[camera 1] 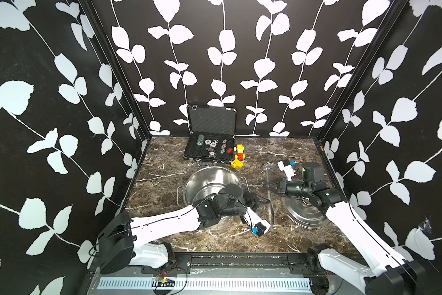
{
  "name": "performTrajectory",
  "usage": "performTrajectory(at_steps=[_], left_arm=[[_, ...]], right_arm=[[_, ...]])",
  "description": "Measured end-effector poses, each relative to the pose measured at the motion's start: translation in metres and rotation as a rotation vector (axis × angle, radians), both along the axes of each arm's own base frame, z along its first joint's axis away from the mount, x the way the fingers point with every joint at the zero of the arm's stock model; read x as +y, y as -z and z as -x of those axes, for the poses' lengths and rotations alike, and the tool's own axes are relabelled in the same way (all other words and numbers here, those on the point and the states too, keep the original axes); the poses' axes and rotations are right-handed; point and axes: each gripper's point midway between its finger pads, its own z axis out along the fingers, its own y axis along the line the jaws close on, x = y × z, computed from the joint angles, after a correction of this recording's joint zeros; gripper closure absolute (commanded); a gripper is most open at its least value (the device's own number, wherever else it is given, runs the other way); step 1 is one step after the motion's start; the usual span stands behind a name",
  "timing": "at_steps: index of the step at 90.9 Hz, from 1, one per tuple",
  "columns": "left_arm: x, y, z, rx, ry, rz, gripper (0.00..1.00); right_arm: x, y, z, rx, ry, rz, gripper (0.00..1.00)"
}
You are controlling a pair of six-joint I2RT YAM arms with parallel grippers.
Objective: Stir the soup with a spoon
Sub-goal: Pick up the spoon from the center of the board.
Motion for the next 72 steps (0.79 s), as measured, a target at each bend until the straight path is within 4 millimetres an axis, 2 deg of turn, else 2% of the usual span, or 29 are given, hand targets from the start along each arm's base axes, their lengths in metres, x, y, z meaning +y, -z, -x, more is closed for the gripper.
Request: performTrajectory(at_steps=[10, 23, 33, 44, 54, 56, 59, 66, 72], left_arm=[[-0.01, 0.005, 0.01, -0.027, 0.039, 0.002, 0.53], [-0.018, 0.014, 0.017, -0.042, 0.067, -0.011, 0.64], [-0.019, 0.008, 0.019, -0.063, 0.077, 0.01, 0.75], [-0.021, -0.009, 0.025, -0.102, 0.097, 0.065, 1.0], [-0.019, -0.019, 0.028, -0.128, 0.092, 0.101, 1.0], [-0.019, -0.02, 0.027, -0.126, 0.088, 0.107, 1.0], [-0.018, -0.02, 0.027, -0.125, 0.08, 0.113, 1.0], [-0.017, -0.027, 0.025, -0.091, 0.056, 0.138, 1.0], [-0.015, -0.038, 0.024, -0.048, 0.034, 0.18, 1.0]], right_arm=[[0.008, -0.001, 0.008, 0.038, -0.026, -0.018, 1.0], [0.014, -0.003, 0.01, 0.059, -0.035, -0.034, 1.0], [0.015, -0.004, 0.01, 0.079, -0.028, -0.044, 1.0], [0.017, -0.005, 0.013, 0.142, -0.026, -0.064, 1.0], [0.021, -0.006, 0.018, 0.203, -0.03, -0.084, 1.0], [0.021, -0.006, 0.018, 0.207, -0.03, -0.086, 0.97], [0.021, -0.007, 0.018, 0.211, -0.027, -0.088, 0.86], [0.022, -0.007, 0.017, 0.189, -0.023, -0.081, 0.73], [0.022, -0.013, 0.014, 0.134, -0.017, -0.084, 0.52]])
